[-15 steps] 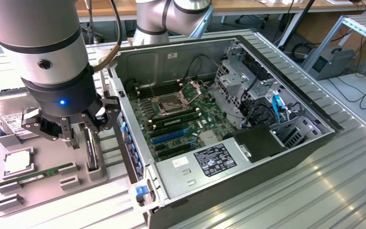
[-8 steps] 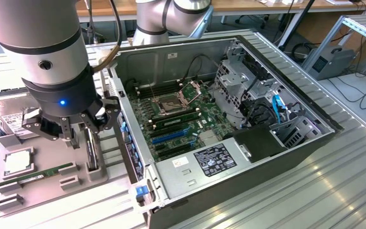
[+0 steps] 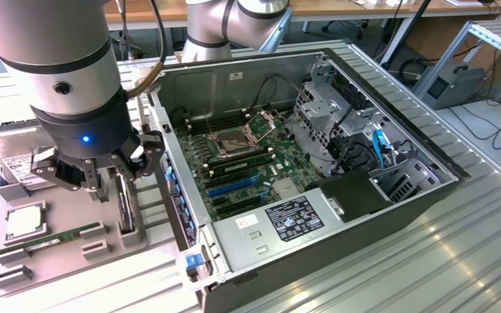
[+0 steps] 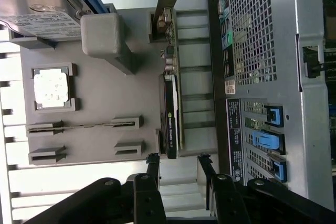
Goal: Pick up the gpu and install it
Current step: 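Pick up the gpu and move the gpu toward the slot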
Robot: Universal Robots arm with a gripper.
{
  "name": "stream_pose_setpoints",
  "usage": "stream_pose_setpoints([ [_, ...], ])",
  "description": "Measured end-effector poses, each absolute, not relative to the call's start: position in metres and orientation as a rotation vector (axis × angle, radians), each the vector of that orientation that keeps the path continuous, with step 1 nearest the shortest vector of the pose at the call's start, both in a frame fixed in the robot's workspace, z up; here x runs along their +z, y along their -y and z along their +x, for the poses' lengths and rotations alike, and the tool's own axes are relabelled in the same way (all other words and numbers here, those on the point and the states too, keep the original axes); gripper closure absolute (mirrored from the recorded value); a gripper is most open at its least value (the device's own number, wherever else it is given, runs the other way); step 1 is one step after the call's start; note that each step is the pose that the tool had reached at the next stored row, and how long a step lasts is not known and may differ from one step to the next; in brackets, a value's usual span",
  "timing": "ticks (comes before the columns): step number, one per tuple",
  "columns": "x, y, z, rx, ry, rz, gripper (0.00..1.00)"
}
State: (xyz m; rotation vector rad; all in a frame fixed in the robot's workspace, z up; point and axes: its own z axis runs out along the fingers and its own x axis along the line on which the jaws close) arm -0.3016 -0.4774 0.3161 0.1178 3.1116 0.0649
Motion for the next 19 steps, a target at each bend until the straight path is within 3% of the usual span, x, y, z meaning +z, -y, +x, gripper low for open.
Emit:
stream_pose_setpoints([
  [19, 0.3124, 0.4685, -0.3016, 0.065, -3.112, 0.118, 0.58],
])
